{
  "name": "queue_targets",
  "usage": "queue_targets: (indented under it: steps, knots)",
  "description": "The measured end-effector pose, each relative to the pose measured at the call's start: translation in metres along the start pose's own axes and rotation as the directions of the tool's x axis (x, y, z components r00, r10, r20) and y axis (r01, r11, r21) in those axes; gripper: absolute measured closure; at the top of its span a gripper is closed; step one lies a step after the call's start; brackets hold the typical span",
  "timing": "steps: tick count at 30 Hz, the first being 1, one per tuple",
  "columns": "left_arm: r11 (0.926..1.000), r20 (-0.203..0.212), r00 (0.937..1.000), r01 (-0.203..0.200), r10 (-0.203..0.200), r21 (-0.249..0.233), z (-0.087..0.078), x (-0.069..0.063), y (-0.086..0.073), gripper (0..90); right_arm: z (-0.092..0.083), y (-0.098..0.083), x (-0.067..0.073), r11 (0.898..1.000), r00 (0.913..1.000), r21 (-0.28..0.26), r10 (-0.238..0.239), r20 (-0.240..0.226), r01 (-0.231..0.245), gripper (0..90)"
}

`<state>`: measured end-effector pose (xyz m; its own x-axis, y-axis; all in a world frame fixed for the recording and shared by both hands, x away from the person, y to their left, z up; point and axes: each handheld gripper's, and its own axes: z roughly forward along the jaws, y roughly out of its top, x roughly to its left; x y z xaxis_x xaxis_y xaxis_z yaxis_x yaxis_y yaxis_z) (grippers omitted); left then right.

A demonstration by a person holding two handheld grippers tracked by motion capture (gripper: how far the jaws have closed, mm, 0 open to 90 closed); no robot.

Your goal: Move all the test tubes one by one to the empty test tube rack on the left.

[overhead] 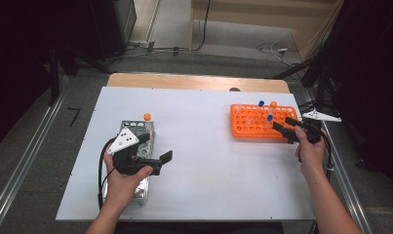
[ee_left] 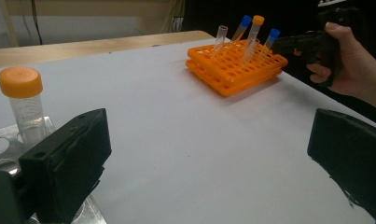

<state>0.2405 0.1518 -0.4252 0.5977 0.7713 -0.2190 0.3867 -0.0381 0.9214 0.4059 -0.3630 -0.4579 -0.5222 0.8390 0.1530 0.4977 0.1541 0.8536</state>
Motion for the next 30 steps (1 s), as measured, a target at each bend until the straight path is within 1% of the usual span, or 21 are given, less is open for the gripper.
queue_targets:
  steps: [2, 5, 8, 11, 15, 17, 19, 21, 23, 25, 27, 29, 30]
  knots:
    - [1.0000, 0.000, 1.0000, 0.002, -0.002, -0.001, 0.000, 0.000, 0.000, 0.0, 0.006, 0.000, 0.000, 1.000, 1.0000, 0.011, -0.001, 0.006, 0.001, 31.3]
    - [1.0000, 0.000, 1.0000, 0.003, -0.003, -0.002, 0.000, 0.001, 0.000, 0.0, 0.015, 0.000, -0.003, 1.000, 0.9999, 0.012, 0.008, 0.014, -0.008, 36.8]
    - [1.0000, -0.001, 1.0000, 0.005, -0.005, -0.002, 0.000, 0.001, 0.000, 0.0, 0.020, 0.001, -0.005, 1.000, 0.9997, 0.010, 0.019, 0.013, -0.019, 40.4]
    - [1.0000, -0.001, 1.0000, 0.010, -0.010, -0.002, 0.000, 0.001, -0.001, 0.0, 0.026, 0.003, -0.006, 1.000, 0.9995, 0.011, 0.018, 0.024, -0.018, 45.8]
    - [0.9999, -0.002, 0.9999, 0.014, -0.014, -0.002, 0.000, 0.001, -0.001, 0.0, 0.034, 0.001, -0.007, 1.000, 0.9994, 0.013, 0.025, 0.022, -0.025, 51.7]
    - [0.9999, -0.002, 0.9999, 0.016, -0.016, -0.002, 0.000, 0.002, -0.001, 0.0, 0.036, 0.002, -0.006, 1.000, 0.9996, 0.018, 0.021, 0.018, -0.021, 52.8]
    - [0.9999, -0.003, 0.9999, 0.014, -0.014, 0.000, 0.001, 0.002, -0.001, 0.0, 0.040, 0.003, -0.004, 1.000, 0.9999, 0.025, 0.005, 0.017, -0.005, 53.4]
    - [0.9999, -0.003, 0.9999, 0.013, -0.013, 0.003, 0.001, 0.002, -0.001, 0.0, 0.042, 0.005, -0.002, 0.999, 0.9988, 0.031, -0.018, 0.044, 0.017, 53.9]
    - [0.9999, -0.003, 0.9999, 0.015, -0.015, 0.002, 0.001, 0.001, -0.001, 0.0, 0.042, 0.007, -0.003, 1.000, 0.9986, 0.020, -0.008, 0.051, 0.007, 56.5]
    - [0.9999, -0.003, 0.9999, 0.015, -0.015, 0.002, 0.001, 0.001, -0.001, 0.0, 0.042, 0.009, -0.002, 1.000, 0.9973, 0.004, -0.028, 0.069, 0.027, 57.9]
    - [0.9999, -0.003, 0.9999, 0.017, -0.017, 0.003, 0.002, 0.001, -0.001, 0.0, 0.043, 0.010, 0.001, 0.999, 0.9974, 0.005, -0.038, 0.062, 0.038, 59.4]
    - [0.9998, -0.002, 0.9998, 0.018, -0.018, 0.002, 0.002, 0.001, -0.001, 0.0, 0.047, 0.009, 0.002, 0.998, 0.9961, 0.019, -0.057, 0.067, 0.055, 62.0]
    - [0.9998, -0.002, 0.9998, 0.018, -0.018, 0.002, 0.002, 0.001, -0.001, 0.0, 0.047, 0.008, 0.002, 0.998, 0.9961, 0.013, -0.057, 0.067, 0.057, 63.6]
